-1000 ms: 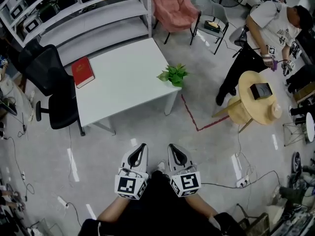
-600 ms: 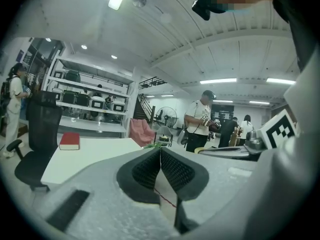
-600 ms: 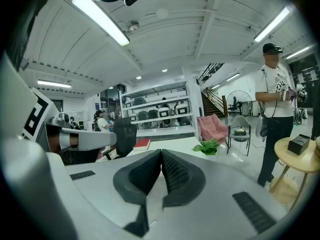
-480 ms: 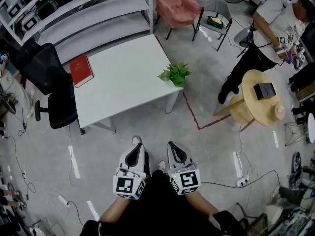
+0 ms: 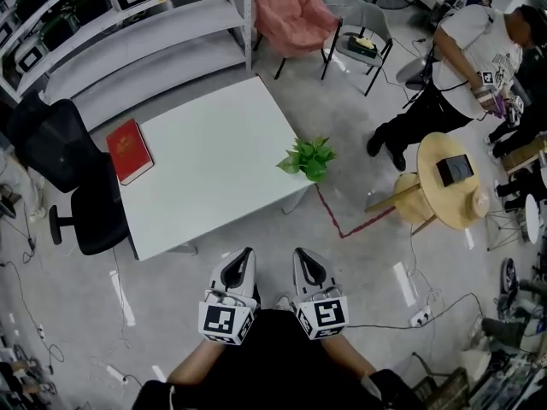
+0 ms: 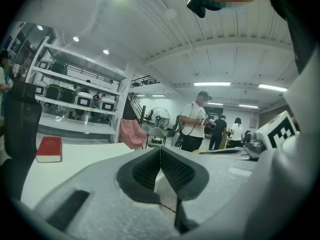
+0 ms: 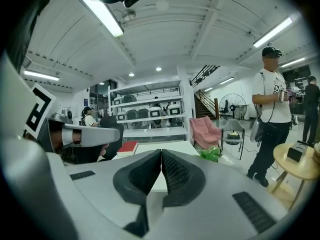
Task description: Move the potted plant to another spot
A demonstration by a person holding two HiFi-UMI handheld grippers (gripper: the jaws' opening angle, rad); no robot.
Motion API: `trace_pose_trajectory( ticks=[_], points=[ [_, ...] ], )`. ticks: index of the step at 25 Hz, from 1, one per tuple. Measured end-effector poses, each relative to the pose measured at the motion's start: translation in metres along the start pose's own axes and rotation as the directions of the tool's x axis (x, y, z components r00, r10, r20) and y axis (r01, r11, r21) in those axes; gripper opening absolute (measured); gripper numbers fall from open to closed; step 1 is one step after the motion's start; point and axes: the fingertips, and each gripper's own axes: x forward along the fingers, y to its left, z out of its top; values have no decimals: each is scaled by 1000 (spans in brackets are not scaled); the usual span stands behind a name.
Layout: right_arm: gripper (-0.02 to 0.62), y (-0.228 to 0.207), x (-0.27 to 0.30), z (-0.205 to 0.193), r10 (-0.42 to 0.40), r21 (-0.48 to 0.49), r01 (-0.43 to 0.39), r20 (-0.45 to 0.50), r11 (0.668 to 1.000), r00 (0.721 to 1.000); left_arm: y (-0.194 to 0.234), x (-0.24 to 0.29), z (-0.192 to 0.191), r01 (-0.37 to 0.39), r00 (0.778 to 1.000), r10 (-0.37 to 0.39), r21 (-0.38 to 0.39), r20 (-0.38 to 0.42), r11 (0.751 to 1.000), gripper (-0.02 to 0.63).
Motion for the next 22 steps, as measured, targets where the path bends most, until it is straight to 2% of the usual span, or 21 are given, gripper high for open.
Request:
trace_pose_trajectory(
  ticks=[6,12,18,22],
  points=[
    [12,5,65,15,-70,-10,69,-21,998,997,55,32,18,70,997,-70,6,-22,997,18],
    [12,-2,104,21,-150,-21,149,-51,989,987,87,54,26,148,987,-148,-5,-60,989,18],
    [12,-21,125,20,-187,-64,182,-92,981,978,98,80,29,162,985,-164,-30,-54,986,18],
    [12,-43,142,17,-171,-84,162,-115,983,979,94,102,33,154,987,-155,-26,-51,988,18]
  ],
)
